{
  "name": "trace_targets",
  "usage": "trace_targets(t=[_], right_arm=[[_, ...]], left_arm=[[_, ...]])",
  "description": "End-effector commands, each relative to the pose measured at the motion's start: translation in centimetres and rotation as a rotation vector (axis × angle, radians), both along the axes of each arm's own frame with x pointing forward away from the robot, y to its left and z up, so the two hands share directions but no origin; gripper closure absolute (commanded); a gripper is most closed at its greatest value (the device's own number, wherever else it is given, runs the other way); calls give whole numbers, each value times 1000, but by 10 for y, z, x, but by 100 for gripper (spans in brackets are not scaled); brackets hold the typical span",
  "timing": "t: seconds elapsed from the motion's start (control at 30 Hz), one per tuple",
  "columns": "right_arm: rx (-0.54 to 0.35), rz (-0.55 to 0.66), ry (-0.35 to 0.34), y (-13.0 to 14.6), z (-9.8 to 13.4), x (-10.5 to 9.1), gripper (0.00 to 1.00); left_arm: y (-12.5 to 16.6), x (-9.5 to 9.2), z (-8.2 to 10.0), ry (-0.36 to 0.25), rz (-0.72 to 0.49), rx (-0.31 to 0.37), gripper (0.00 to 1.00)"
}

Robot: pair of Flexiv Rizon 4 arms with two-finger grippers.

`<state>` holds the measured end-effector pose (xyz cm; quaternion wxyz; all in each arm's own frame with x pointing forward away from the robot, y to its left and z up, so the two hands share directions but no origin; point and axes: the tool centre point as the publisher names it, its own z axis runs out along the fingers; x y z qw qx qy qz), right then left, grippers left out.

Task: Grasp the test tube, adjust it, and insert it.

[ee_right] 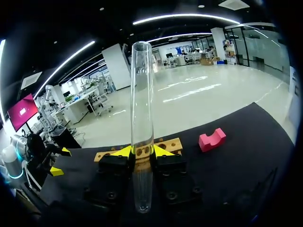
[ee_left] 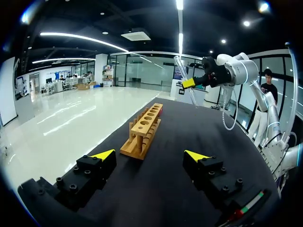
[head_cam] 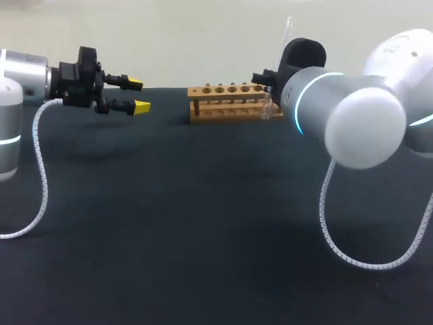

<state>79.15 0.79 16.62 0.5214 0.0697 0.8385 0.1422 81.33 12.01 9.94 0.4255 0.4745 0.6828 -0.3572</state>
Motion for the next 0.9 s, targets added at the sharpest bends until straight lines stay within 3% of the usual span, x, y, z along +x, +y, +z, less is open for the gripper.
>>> trace_targets(t=[0.03, 0.27, 0.33, 0.9], right_arm=[[-3, -8, -54, 5, 1, 4, 100], [-24, -10, -106, 9, 9, 13, 100], [-37, -13, -157, 13, 16, 21, 100], [-122, -70, -364, 23, 20, 56, 100]], left_arm=[[1, -1, -1, -4, 0, -3, 0], [1, -1, -1, -4, 0, -3, 0], [1, -1, -1, -4, 0, -3, 0], [1, -1, -1, -4, 0, -3, 0]])
